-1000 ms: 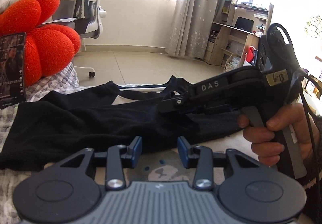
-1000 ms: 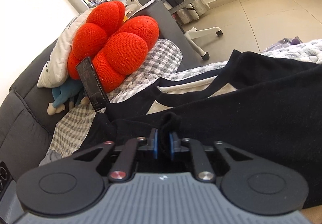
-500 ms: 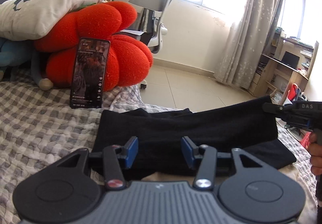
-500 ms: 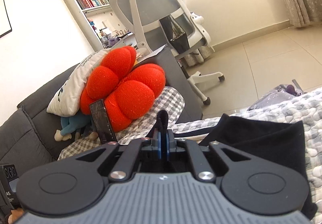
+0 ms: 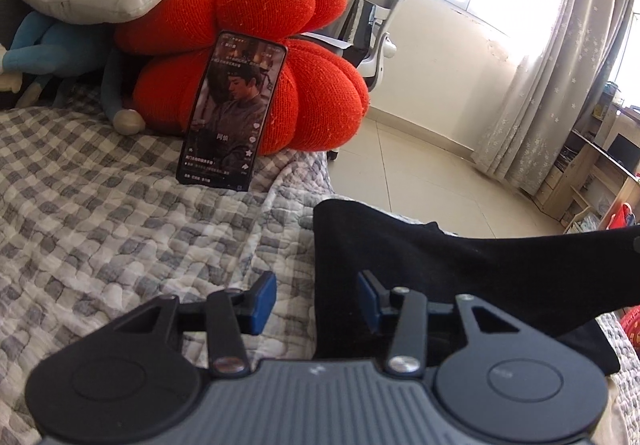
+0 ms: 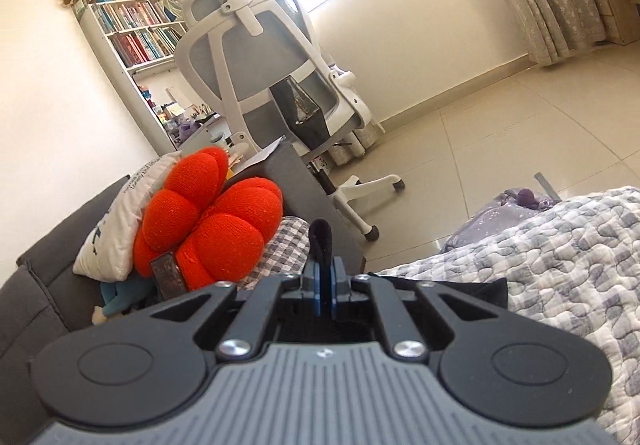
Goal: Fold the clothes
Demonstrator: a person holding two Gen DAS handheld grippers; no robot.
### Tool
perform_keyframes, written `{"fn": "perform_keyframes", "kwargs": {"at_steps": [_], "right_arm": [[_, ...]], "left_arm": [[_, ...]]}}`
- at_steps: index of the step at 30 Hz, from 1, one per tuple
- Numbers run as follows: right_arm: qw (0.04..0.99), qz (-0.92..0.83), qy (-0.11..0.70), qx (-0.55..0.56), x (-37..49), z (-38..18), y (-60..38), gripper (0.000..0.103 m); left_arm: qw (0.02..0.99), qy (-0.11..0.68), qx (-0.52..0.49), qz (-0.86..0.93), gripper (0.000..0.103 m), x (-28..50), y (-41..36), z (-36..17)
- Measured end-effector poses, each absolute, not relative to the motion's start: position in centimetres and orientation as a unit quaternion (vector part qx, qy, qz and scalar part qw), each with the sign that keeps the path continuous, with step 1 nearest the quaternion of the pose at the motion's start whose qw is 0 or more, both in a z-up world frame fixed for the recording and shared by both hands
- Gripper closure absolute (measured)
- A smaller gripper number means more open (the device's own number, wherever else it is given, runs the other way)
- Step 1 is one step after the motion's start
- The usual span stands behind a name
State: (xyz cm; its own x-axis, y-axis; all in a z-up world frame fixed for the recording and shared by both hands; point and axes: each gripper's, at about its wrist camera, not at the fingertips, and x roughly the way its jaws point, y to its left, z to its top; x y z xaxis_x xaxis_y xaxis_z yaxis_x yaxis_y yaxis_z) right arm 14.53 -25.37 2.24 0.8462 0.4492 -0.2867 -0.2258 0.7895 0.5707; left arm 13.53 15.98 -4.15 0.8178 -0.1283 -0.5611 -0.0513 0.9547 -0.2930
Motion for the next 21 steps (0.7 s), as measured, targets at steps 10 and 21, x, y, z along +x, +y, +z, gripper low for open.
{"fn": "perform_keyframes", "kwargs": {"at_steps": [10,21], "right_arm": [[0.918,0.188,0.213,0.278,15.0,2.1,-24.8,0.095],[0.938,0.094,0.294,0.158,16.6,-0.3,-23.8,0.09]], "left_arm": [[0.936,0.294,-0.061,-0.183,0.064,10.2,12.4,-3.2],[0.923,0.327,-0.012,-0.203,0.064,11.6,8.7,-5.3]]}}
